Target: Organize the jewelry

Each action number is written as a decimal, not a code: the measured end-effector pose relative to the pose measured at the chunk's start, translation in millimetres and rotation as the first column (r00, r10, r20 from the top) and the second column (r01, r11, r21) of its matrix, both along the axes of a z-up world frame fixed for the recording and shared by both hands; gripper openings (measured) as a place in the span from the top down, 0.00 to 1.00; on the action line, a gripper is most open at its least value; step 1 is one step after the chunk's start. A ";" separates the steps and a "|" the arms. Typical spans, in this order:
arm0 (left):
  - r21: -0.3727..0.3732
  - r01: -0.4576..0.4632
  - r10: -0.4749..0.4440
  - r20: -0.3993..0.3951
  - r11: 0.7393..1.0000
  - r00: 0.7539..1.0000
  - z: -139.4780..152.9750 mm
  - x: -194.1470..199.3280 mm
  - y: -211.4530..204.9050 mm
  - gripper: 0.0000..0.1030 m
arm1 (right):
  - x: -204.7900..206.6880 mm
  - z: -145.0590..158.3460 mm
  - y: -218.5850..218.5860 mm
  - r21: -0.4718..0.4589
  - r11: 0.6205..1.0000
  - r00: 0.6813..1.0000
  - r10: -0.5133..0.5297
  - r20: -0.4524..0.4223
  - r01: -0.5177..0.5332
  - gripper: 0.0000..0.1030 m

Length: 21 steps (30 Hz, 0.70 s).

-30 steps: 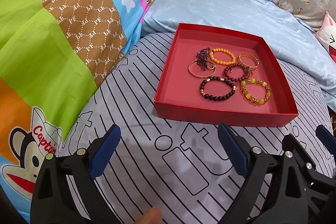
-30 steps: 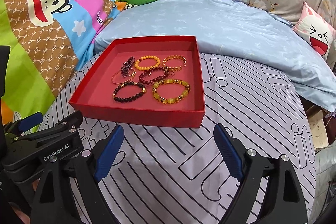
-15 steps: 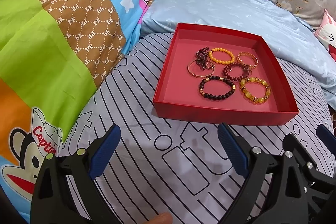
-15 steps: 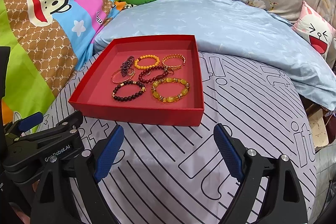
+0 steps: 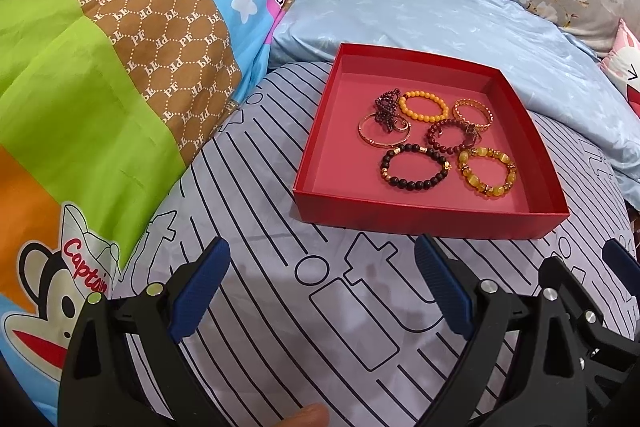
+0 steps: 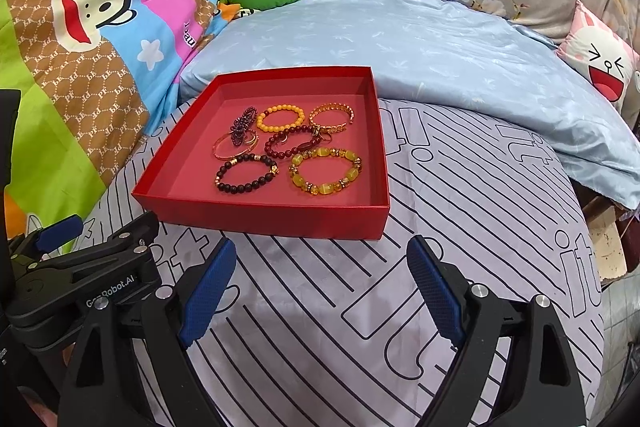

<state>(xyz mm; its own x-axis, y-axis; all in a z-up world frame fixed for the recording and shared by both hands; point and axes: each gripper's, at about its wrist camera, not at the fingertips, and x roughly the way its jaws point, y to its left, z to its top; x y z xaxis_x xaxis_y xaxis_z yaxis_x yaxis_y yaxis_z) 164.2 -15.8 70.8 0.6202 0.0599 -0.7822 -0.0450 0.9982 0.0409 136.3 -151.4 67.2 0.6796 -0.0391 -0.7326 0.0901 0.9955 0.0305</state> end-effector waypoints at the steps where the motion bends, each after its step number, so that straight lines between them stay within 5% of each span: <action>1: 0.002 0.001 -0.001 -0.001 1.000 1.000 0.0 0.2 0.0 0.13 | 0.2 0.1 -0.2 -0.001 1.000 1.000 0.000 -0.001 0.000 0.19; 21: -0.001 -0.004 0.004 -0.001 1.000 1.000 1.1 0.6 -1.7 0.13 | -1.6 2.0 -2.4 0.024 1.000 1.000 -0.006 0.019 0.006 0.19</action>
<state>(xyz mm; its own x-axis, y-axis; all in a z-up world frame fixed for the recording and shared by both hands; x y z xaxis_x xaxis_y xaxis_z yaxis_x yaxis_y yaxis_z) 164.8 -17.5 71.9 0.6190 0.0620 -0.7829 -0.0491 0.9980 0.0402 134.7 -153.8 69.1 0.6930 -0.0262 -0.7204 0.0954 0.9939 0.0556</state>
